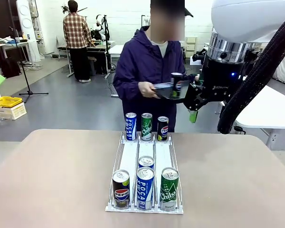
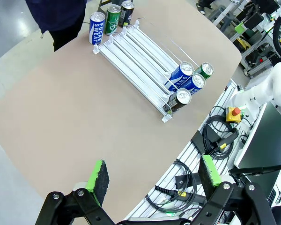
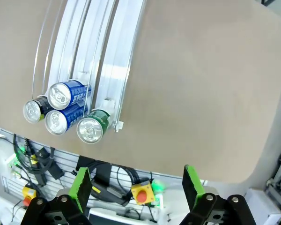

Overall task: Retrieve and hand over the desired beverage to the person.
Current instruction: Place the picked can on the Handle tray extended by the person.

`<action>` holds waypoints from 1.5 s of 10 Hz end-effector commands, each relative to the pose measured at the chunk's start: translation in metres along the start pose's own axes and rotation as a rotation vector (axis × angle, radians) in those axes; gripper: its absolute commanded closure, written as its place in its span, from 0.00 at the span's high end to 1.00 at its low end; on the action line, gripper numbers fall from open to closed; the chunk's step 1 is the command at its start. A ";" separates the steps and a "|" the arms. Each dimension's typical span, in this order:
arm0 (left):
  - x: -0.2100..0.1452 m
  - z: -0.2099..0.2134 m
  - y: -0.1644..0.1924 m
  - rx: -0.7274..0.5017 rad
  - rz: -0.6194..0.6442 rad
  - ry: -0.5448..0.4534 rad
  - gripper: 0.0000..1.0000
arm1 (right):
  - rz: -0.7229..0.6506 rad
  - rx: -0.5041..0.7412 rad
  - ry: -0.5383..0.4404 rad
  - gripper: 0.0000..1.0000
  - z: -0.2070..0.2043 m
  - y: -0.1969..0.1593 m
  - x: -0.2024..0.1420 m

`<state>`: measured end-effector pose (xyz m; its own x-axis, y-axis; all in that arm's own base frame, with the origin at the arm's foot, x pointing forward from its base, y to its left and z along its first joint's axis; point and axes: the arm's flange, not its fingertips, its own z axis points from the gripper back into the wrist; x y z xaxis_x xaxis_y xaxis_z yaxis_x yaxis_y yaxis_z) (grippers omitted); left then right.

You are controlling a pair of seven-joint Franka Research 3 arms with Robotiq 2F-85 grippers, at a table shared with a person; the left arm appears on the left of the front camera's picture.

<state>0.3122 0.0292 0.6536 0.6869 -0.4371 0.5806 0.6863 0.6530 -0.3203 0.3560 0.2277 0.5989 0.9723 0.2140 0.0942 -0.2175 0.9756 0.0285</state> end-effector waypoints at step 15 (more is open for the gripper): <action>0.000 0.001 0.001 -0.013 -0.010 -0.012 1.00 | 0.488 0.286 -0.469 1.00 0.050 -0.084 -0.051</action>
<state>0.3123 0.0294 0.6537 0.6872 -0.4367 0.5806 0.6859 0.6534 -0.3203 0.3341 0.1708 0.6592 0.7096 0.5187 0.4769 -0.5861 0.8102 -0.0092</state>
